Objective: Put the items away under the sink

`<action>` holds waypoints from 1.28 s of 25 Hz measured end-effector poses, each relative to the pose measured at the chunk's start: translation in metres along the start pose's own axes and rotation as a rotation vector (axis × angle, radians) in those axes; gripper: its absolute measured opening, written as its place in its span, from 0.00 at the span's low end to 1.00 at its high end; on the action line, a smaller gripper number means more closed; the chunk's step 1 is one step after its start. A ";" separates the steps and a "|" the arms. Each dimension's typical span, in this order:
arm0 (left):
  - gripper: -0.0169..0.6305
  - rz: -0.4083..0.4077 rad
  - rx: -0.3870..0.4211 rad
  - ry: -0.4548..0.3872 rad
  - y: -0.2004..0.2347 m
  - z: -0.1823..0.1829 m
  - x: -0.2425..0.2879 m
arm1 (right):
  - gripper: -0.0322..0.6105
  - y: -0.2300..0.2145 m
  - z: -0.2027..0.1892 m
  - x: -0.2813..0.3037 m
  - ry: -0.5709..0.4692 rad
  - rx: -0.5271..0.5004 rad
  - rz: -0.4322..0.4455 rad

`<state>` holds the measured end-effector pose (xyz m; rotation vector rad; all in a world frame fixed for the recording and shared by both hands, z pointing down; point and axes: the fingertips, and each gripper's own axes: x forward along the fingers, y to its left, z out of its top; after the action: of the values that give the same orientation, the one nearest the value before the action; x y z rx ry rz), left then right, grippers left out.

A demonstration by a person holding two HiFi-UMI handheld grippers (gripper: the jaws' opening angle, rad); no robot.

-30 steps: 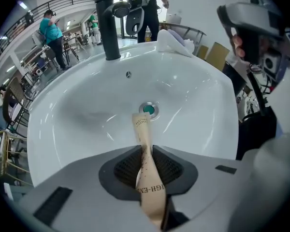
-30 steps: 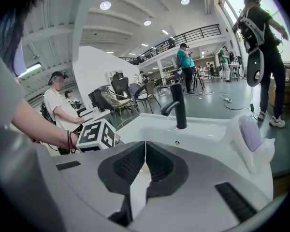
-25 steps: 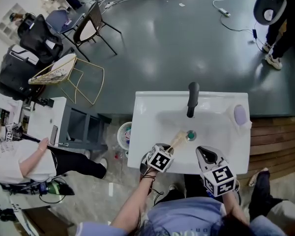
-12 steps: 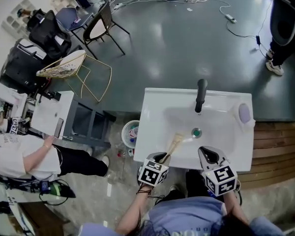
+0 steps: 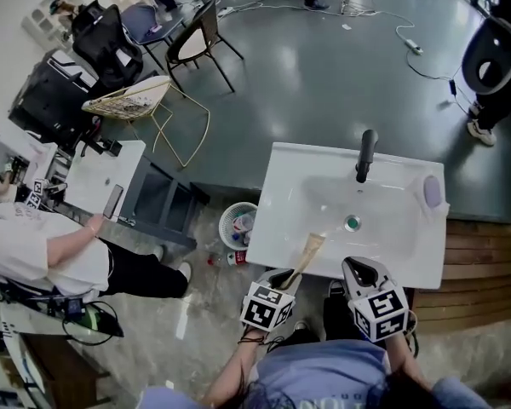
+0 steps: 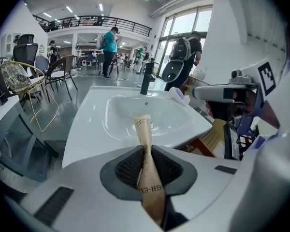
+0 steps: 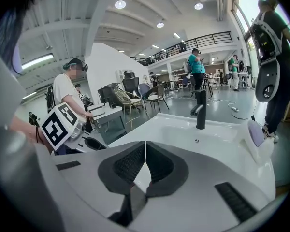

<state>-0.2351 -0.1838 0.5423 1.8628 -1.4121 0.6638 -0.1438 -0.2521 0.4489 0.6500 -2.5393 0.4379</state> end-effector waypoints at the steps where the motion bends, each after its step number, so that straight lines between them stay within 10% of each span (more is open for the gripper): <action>1: 0.13 0.000 -0.003 -0.003 -0.001 -0.005 -0.004 | 0.08 0.006 -0.001 -0.002 -0.002 -0.003 0.001; 16: 0.13 -0.025 -0.027 -0.063 -0.018 -0.089 -0.084 | 0.08 0.107 -0.043 -0.040 0.009 -0.055 -0.029; 32: 0.13 -0.113 -0.053 -0.047 -0.041 -0.151 -0.092 | 0.08 0.122 -0.098 -0.091 0.059 -0.034 -0.171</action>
<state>-0.2194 -0.0040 0.5590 1.9117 -1.3301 0.5255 -0.1000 -0.0771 0.4604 0.8210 -2.4059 0.3483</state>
